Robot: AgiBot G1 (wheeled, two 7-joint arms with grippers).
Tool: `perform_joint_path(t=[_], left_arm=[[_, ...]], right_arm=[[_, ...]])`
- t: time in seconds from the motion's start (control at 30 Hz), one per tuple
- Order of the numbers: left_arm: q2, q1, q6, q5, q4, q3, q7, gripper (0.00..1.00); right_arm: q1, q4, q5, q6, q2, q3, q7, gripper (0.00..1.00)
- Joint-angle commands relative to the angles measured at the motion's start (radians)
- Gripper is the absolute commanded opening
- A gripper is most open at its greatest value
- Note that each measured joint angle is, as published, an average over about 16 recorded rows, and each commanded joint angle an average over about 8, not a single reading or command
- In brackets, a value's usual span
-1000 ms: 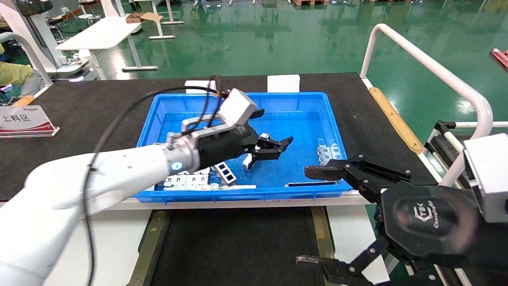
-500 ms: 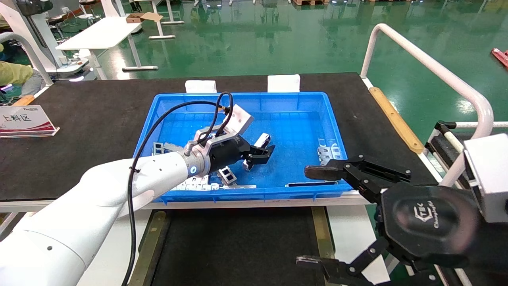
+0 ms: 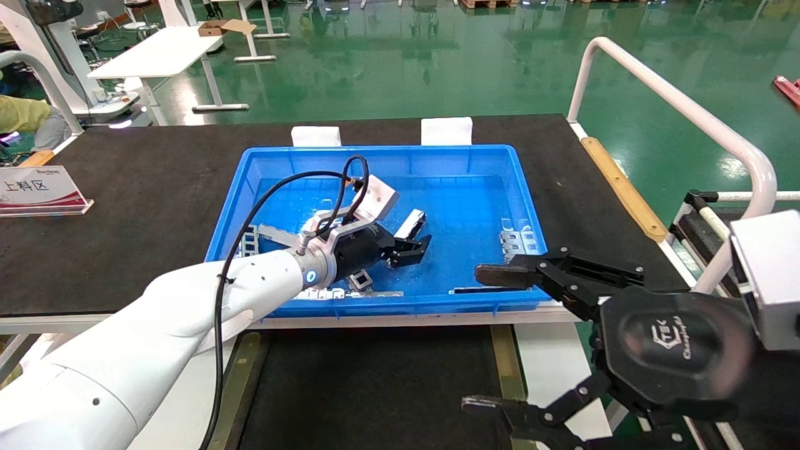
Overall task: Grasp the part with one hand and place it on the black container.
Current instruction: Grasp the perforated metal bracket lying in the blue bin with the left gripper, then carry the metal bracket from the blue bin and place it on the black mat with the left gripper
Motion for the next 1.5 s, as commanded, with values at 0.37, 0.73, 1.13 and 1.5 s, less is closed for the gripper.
perform_joint_path(t=[0.37, 0.73, 1.13, 1.5], left_arm=[[-0.002, -0.002, -0.046, -0.101, 0.017, 0.096, 0.013, 0.0], [-0.003, -0.021, -0.049, -0.186, 0.038, 0.148, 0.037, 0.0], [-0.005, -0.023, -0.056, -0.264, 0.052, 0.183, 0.074, 0.0], [-0.024, -0.055, -0.017, -0.381, 0.015, 0.128, 0.118, 0.0]], right_arm=[[0.0, 0.0, 0.001, 0.0, 0.0, -0.001, 0.0, 0.0], [0.0, 0.0, 0.001, 0.001, 0.001, -0.002, -0.001, 0.0], [0.001, 0.0, 0.002, 0.001, 0.001, -0.002, -0.001, 0.0], [0.001, 0.0, 0.002, 0.001, 0.001, -0.003, -0.002, 0.0]])
